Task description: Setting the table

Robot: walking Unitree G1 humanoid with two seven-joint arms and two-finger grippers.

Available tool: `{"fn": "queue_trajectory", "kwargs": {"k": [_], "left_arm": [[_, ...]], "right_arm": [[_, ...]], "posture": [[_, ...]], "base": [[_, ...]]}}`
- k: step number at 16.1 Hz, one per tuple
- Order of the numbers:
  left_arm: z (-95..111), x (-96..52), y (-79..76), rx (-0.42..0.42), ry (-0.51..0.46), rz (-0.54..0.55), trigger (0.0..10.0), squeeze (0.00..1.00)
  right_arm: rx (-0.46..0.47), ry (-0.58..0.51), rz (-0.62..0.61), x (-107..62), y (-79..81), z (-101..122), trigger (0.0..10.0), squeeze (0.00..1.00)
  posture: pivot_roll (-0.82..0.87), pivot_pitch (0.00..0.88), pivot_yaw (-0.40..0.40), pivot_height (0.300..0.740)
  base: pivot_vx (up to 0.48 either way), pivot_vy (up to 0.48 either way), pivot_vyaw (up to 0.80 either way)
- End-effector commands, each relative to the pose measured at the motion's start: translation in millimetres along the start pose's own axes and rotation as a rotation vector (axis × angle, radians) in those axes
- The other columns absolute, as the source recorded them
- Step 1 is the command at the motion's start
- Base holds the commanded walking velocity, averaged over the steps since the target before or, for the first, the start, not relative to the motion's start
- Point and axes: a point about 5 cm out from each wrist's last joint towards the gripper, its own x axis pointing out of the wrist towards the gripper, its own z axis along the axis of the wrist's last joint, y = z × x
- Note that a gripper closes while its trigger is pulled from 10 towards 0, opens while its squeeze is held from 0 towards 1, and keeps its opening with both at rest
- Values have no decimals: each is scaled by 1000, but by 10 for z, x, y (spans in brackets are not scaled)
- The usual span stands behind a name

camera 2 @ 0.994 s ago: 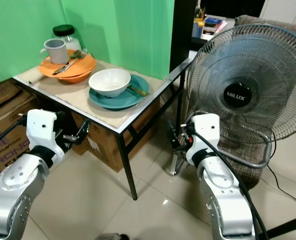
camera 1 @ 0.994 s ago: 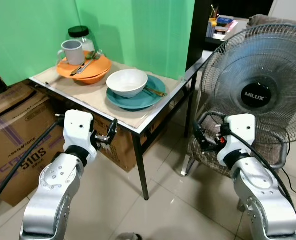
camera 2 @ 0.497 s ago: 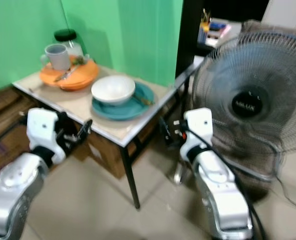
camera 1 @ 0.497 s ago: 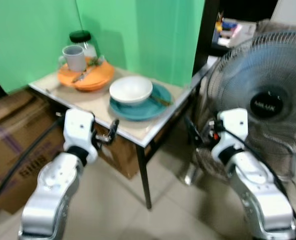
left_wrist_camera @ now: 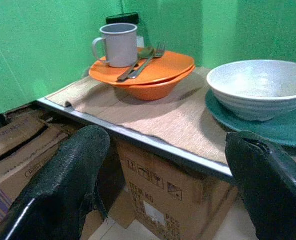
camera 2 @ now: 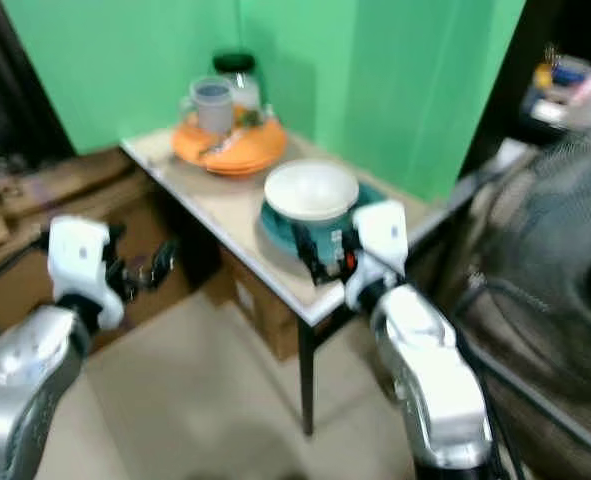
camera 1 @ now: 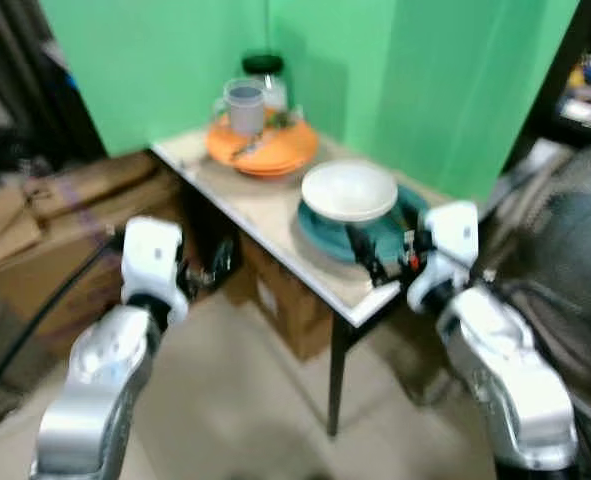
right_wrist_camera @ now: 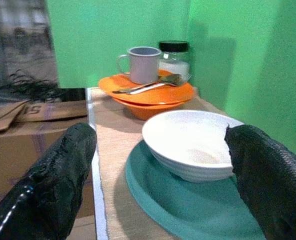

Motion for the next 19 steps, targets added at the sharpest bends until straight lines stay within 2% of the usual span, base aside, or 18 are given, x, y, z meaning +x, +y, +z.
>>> {"fn": "queue_trajectory", "kwargs": {"k": [1,3,6,7,10,12,13,15,16,17,18,19], "left_arm": [[25,4,12,21,-9,-15,10000,0],[68,17,32,29,-19,-32,10000,0],[16,14,14,42,1,-64,10000,0],[33,18,-1,46,-5,-79,10000,0],[23,28,-25,37,0,-107,10000,0],[34,28,-69,37,2,-161,10000,0],[19,25,-76,46,9,-173,10000,0],[7,-37,-169,60,28,-292,10000,0],[-5,-59,-176,69,41,-315,10000,0],[-14,-75,-174,72,50,-332,10000,0],[-20,-80,-153,73,63,-360,10000,0],[-23,-76,-143,74,68,-371,10000,0]], "right_arm": [[-19,-30,23,21,15,54,10000,1000],[-2,-37,3,53,-16,114,10000,1000],[-21,-14,-46,66,-93,101,10000,1000],[0,8,-81,71,-142,97,10000,1000],[8,31,-84,93,-157,70,10000,1000],[15,12,-94,79,-172,123,10000,1000],[8,11,-82,81,-168,127,10000,1000],[-71,36,-45,107,-189,133,10000,1000],[-92,52,-24,120,-185,134,10000,1000],[-105,67,4,134,-176,135,10000,784],[-139,130,82,182,-152,109,10000,0],[-139,166,101,216,-151,89,10000,0]], "posture": [[146,0,37,740],[149,0,34,740],[136,0,39,740],[144,0,37,740],[138,0,47,740],[137,0,44,740],[141,0,47,740],[141,0,44,740],[141,0,45,740],[141,0,45,740],[135,0,49,740],[134,0,50,740]], "base": [[304,0,0],[304,0,0],[304,0,0],[307,0,0],[303,0,-800],[298,0,0],[244,0,0],[0,0,0],[0,0,0],[0,0,0],[0,0,0],[0,0,0]]}}
